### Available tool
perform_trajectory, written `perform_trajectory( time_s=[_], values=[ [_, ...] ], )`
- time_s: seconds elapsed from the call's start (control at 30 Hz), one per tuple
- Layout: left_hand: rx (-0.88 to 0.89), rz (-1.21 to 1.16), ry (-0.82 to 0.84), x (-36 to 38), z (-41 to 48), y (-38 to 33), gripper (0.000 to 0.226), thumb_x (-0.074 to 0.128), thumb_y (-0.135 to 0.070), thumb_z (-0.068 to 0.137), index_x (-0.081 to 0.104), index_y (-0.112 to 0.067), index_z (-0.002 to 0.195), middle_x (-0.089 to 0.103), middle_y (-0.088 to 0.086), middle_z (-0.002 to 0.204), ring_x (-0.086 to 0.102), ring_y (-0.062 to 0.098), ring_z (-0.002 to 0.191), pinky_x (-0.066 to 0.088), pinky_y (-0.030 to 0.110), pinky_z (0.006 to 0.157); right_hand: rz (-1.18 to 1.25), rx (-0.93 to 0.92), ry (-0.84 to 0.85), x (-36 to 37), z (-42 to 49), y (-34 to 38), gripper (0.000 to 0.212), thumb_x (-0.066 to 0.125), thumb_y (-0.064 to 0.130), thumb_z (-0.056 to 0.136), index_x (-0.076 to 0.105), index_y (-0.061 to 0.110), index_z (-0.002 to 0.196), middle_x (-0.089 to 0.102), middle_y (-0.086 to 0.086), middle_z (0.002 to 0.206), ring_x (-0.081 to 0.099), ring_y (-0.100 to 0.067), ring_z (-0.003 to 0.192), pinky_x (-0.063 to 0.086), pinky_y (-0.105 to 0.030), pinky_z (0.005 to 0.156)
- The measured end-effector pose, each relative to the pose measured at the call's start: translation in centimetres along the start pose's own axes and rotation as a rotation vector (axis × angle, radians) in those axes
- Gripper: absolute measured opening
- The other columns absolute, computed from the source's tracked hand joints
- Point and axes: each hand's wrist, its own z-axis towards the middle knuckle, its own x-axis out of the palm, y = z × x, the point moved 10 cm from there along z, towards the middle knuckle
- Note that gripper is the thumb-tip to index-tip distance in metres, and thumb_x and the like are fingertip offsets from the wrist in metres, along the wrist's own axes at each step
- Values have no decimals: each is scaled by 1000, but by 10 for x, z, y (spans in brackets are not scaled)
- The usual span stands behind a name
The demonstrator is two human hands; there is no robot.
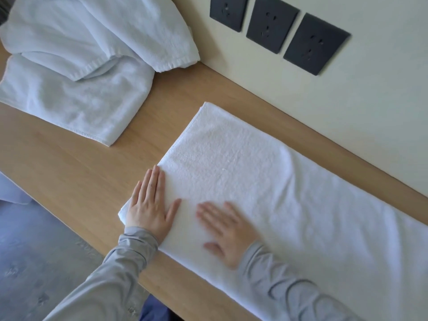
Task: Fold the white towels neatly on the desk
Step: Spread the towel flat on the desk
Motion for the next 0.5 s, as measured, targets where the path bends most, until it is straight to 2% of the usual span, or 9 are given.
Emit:
perform_trajectory(
  time_s=[0.1,0.2,0.27,0.33,0.4,0.5],
  values=[
    [-9,10,7,2,0,2,78,17,-59,90,15,-6,148,19,8,156,18,20,143,13,37,117,5,278,-17,-11,-41,-121,66,13,50,96,32,8,144,32,-9,151,29,-28,139,23,-49,113],
    [-14,12,12,4,-1,3,78,16,-60,90,13,-8,149,16,7,156,16,19,144,12,37,117,43,666,-31,-16,-94,-234,75,7,54,90,20,9,147,19,-9,156,18,-23,144,11,-43,116],
    [-23,14,15,5,-1,3,80,14,-61,89,13,-9,149,14,5,157,13,17,144,11,36,118,121,854,-61,-13,-116,-274,76,9,54,87,17,10,148,18,-9,156,17,-23,144,8,-41,118],
    [-17,-5,12,4,1,2,83,13,-63,86,10,-11,150,9,2,157,9,14,144,7,34,118,153,923,-51,-10,-120,-283,68,17,50,93,16,10,149,18,-9,156,17,-23,144,8,-41,118],
    [-31,-100,19,2,4,2,81,22,-64,86,12,-15,150,8,-4,157,9,13,145,7,32,118,177,938,-89,-14,-113,-280,60,28,42,98,18,9,148,23,-11,155,20,-26,142,10,-42,117],
    [-214,-368,-107,-17,12,24,67,58,-43,88,33,-16,144,37,7,145,32,28,134,25,43,108,255,952,-266,-38,-97,-274,55,46,34,95,34,7,142,43,-19,140,38,-36,128,27,-44,107]
  ],
)
